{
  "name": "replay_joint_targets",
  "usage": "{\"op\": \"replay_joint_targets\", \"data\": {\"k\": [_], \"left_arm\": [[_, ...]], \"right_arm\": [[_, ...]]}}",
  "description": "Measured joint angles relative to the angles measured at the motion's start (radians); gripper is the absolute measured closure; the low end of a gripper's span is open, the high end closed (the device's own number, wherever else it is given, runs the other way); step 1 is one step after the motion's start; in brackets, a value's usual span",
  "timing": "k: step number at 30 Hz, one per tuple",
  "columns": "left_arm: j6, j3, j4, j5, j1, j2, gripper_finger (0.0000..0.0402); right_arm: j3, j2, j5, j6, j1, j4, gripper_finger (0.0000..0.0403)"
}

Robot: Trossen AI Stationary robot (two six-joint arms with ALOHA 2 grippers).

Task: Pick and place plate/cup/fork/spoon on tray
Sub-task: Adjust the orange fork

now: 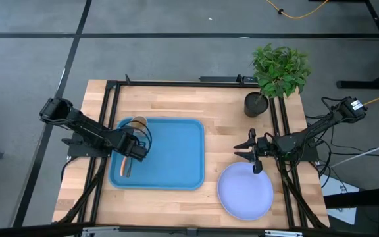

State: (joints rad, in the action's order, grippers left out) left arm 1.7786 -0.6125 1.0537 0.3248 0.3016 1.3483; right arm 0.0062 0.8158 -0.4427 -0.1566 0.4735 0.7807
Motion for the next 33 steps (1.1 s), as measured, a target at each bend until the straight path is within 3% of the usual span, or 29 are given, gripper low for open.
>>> {"op": "replay_joint_targets", "data": {"k": [16, 27, 33], "left_arm": [[0.063, 0.021, 0.008, -0.004, 0.070, 0.000, 0.0402], [0.171, 0.022, -0.004, 0.042, 0.138, 0.000, 0.0402], [0.179, -0.051, -0.022, 0.134, 0.154, 0.000, 0.0402]], "right_arm": [[0.000, 0.000, 0.001, -0.023, 0.000, 0.000, 0.0288], [0.000, 0.000, 0.002, -0.023, 0.000, 0.000, 0.0288], [0.000, 0.000, 0.001, -0.022, 0.000, 0.000, 0.0288]]}}
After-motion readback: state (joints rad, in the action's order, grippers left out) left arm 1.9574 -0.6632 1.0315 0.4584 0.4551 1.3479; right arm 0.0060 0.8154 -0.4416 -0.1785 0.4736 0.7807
